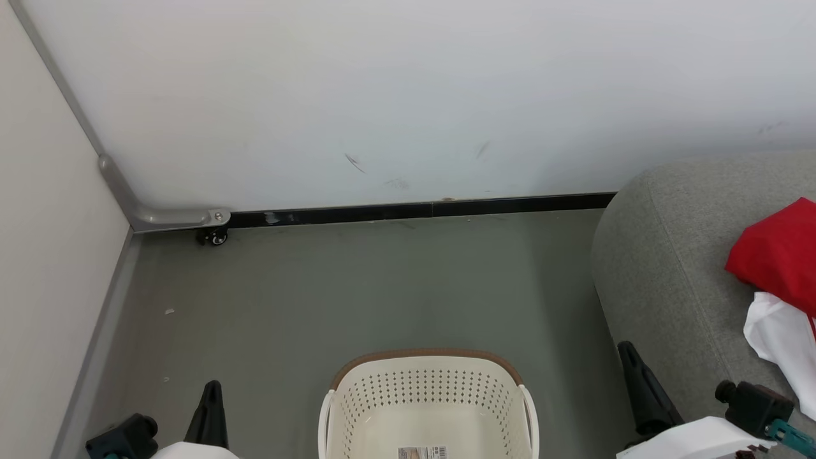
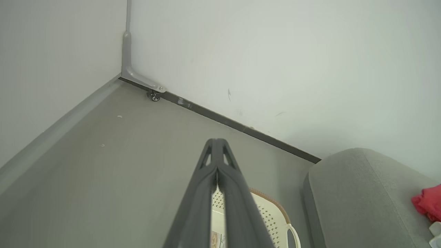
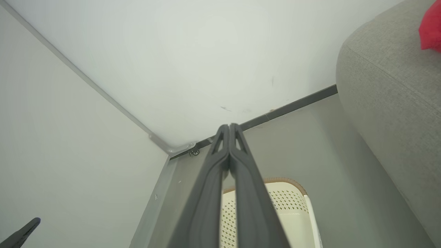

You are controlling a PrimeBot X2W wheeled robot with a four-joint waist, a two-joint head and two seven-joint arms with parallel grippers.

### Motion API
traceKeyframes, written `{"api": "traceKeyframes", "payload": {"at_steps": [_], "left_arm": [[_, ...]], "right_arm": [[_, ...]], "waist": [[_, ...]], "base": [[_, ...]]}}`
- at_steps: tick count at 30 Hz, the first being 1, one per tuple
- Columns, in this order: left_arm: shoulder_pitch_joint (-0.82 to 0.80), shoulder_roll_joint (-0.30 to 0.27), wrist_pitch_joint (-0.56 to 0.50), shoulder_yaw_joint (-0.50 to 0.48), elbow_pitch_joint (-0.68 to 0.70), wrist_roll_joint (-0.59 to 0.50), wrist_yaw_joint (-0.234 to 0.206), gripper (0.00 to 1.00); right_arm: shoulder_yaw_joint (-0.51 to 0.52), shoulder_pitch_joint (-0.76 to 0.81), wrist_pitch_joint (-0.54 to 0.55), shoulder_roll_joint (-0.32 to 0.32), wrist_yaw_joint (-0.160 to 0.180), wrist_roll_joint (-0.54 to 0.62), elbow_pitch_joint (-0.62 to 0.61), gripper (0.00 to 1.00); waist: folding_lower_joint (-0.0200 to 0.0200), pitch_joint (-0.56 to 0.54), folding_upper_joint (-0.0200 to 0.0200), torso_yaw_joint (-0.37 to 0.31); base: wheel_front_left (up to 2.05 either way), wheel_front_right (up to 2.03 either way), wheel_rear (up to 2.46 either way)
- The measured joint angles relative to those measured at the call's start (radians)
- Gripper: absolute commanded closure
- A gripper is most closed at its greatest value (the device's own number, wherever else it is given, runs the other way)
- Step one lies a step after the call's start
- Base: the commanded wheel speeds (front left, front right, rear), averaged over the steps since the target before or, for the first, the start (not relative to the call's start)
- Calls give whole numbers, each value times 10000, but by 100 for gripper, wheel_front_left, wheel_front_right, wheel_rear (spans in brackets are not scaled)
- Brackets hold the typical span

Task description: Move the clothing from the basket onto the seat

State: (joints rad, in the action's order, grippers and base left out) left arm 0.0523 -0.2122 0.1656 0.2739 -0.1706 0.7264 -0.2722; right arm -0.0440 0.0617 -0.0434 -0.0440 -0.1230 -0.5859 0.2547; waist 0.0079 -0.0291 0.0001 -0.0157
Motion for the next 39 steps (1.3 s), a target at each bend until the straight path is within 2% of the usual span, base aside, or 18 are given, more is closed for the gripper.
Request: {"api": "traceKeyframes", "payload": {"at_steps": [8, 17, 22, 33, 39], "left_arm": [[-1, 151, -334, -407, 8, 1131, 464, 100], [-6, 322, -623, -786, -2, 2274, 892, 100], [-15, 410, -788, -1001, -38, 2905, 1156, 100], [-174, 639, -1158, -1467, -182, 4311, 1732, 100], [-279, 756, -1363, -1733, -265, 5102, 2040, 100]], "right_arm": [[119, -13, 188, -35, 0, -1344, -29, 100], [293, -62, 316, -100, 0, -2696, -33, 100], [364, -128, 351, -130, 0, -3465, -21, 100], [504, -379, 523, -199, 0, -5083, 19, 100], [629, -531, 552, -222, 0, -5994, 21, 100]], "waist": [[77, -44, 0, 19], [95, -62, 0, 37], [68, -40, -1, 48], [-30, 82, 0, 72], [-57, 151, 0, 85]], "base": [[0, 0, 0], [0, 0, 0], [0, 0, 0], [0, 0, 0], [0, 0, 0]]}}
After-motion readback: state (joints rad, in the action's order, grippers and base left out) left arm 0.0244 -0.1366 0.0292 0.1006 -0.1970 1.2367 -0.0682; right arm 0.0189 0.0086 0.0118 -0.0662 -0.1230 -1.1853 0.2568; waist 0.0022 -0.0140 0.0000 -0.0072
